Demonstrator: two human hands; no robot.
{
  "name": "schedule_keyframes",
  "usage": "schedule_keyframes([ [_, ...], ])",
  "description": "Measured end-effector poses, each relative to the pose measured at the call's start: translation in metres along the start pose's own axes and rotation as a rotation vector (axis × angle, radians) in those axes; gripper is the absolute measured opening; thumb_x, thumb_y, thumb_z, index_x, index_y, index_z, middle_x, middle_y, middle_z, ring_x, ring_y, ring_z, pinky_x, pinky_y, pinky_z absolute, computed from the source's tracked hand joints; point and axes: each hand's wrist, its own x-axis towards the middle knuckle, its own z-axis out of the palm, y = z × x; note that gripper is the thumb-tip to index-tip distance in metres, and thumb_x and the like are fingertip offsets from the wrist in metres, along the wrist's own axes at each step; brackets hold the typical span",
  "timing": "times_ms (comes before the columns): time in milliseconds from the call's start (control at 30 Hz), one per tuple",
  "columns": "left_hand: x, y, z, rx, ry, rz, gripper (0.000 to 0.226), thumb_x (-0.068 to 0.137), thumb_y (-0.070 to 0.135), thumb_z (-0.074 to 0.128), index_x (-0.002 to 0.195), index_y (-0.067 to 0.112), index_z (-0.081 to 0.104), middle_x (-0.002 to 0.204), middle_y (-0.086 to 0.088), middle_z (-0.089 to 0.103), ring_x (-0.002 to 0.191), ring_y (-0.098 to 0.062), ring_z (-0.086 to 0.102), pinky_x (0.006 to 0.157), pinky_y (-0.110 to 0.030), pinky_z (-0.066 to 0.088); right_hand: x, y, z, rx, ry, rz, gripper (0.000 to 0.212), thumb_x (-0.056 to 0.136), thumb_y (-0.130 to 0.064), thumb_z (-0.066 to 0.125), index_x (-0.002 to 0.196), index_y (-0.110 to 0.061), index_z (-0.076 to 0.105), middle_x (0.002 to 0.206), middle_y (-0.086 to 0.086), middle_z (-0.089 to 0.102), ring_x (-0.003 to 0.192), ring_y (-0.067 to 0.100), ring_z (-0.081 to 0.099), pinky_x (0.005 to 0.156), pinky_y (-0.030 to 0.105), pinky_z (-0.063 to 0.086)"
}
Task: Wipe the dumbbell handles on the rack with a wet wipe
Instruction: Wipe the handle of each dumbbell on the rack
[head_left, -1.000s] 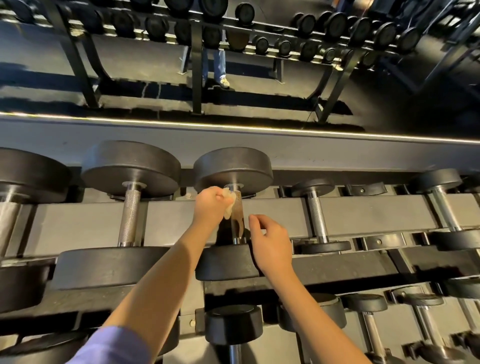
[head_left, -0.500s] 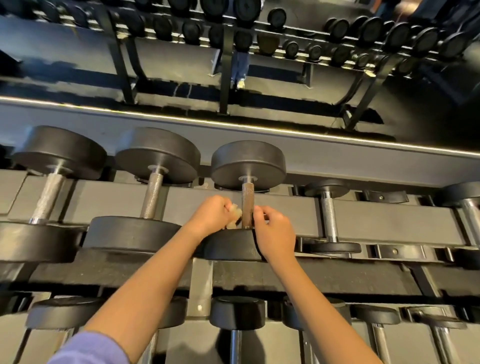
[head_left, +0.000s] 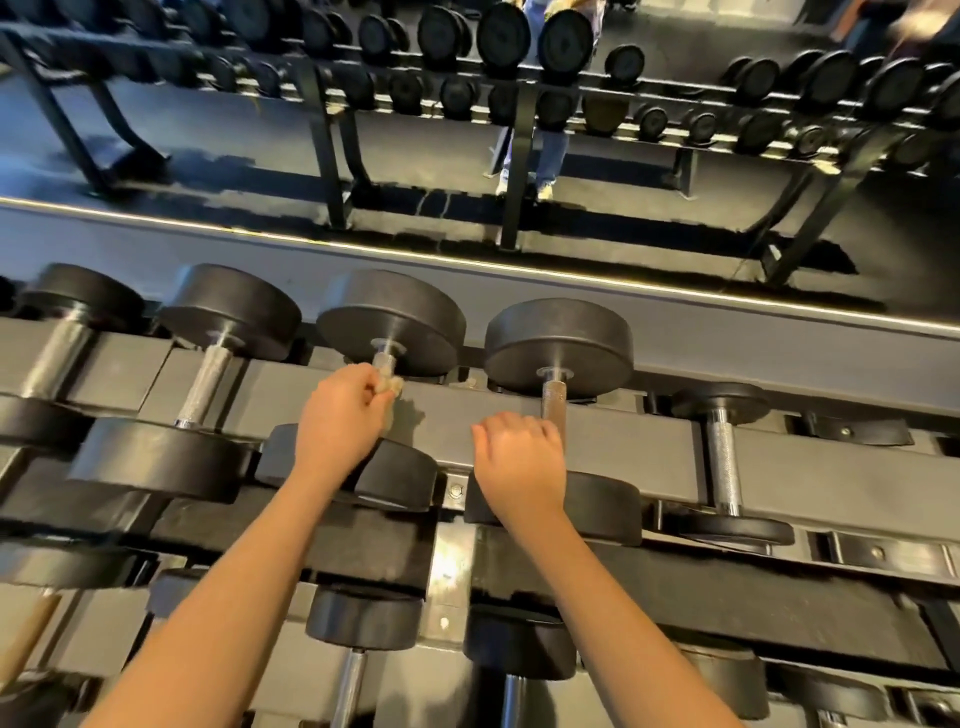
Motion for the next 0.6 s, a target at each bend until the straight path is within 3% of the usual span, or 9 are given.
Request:
schedule_keyframes([
  [100, 0.003, -0.005, -0.001, -0.090, 0.046, -0.060, 0.018, 0.087, 0.020, 0.065, 0.076, 0.009, 0.057, 0.071, -0.003, 0.057, 0.064, -0.018, 0.052, 0.054, -0.030, 0.037, 0.005, -0.027, 0.015, 0.199, -0.054, -0.004, 0.063, 0.089, -0.040, 0.013, 0.084, -0.011, 0.069, 0.084, 0.006, 0.067, 0.081, 0.026, 0.061, 0.081, 0.038, 0.043],
  [200, 0.008, -0.014, -0.003, -0.203, 0.070, -0.135, 0.018, 0.088, 0.017, 0.063, 0.077, 0.004, 0.058, 0.072, -0.009, 0.060, 0.069, -0.022, 0.057, 0.064, -0.041, 0.049, 0.006, -0.063, 0.031, 0.443, -0.176, 0.083, 0.045, 0.100, -0.031, 0.028, 0.092, -0.008, 0.066, 0.093, 0.009, 0.064, 0.090, 0.027, 0.058, 0.083, 0.039, 0.043],
  [267, 0.016, -0.023, -0.004, -0.216, 0.050, -0.144, 0.021, 0.090, 0.017, 0.062, 0.076, 0.002, 0.058, 0.071, -0.010, 0.060, 0.068, -0.023, 0.058, 0.066, -0.045, 0.050, 0.009, -0.085, 0.039, 0.560, -0.229, 0.192, 0.039, 0.103, -0.025, 0.030, 0.088, -0.006, 0.061, 0.088, 0.009, 0.060, 0.088, 0.028, 0.056, 0.081, 0.040, 0.044],
  [433, 0.045, -0.043, -0.009, -0.199, -0.055, -0.198, 0.013, 0.089, 0.018, 0.064, 0.080, 0.009, 0.060, 0.077, -0.002, 0.060, 0.073, -0.014, 0.056, 0.066, -0.026, 0.043, 0.021, -0.113, 0.041, 0.691, -0.116, 0.345, 0.031, 0.102, -0.032, 0.034, 0.083, -0.019, 0.056, 0.078, -0.004, 0.053, 0.073, 0.012, 0.048, 0.068, 0.029, 0.037],
  [500, 0.057, -0.049, -0.006, -0.166, -0.128, -0.195, 0.011, 0.088, 0.018, 0.065, 0.082, 0.010, 0.061, 0.078, -0.001, 0.059, 0.075, -0.013, 0.055, 0.070, -0.025, 0.041, 0.021, -0.114, 0.040, 0.712, -0.118, 0.345, 0.033, 0.100, -0.035, 0.035, 0.084, -0.018, 0.058, 0.079, -0.005, 0.056, 0.071, 0.009, 0.048, 0.065, 0.024, 0.035],
  [600, 0.075, -0.055, 0.001, -0.206, -0.189, -0.191, 0.011, 0.086, 0.016, 0.068, 0.079, 0.008, 0.064, 0.073, -0.003, 0.059, 0.073, -0.014, 0.055, 0.068, -0.025, 0.040, 0.020, -0.114, 0.039, 0.740, -0.159, 0.353, 0.036, 0.101, -0.034, 0.033, 0.070, -0.026, 0.049, 0.069, -0.007, 0.051, 0.065, 0.005, 0.048, 0.056, 0.018, 0.031],
])
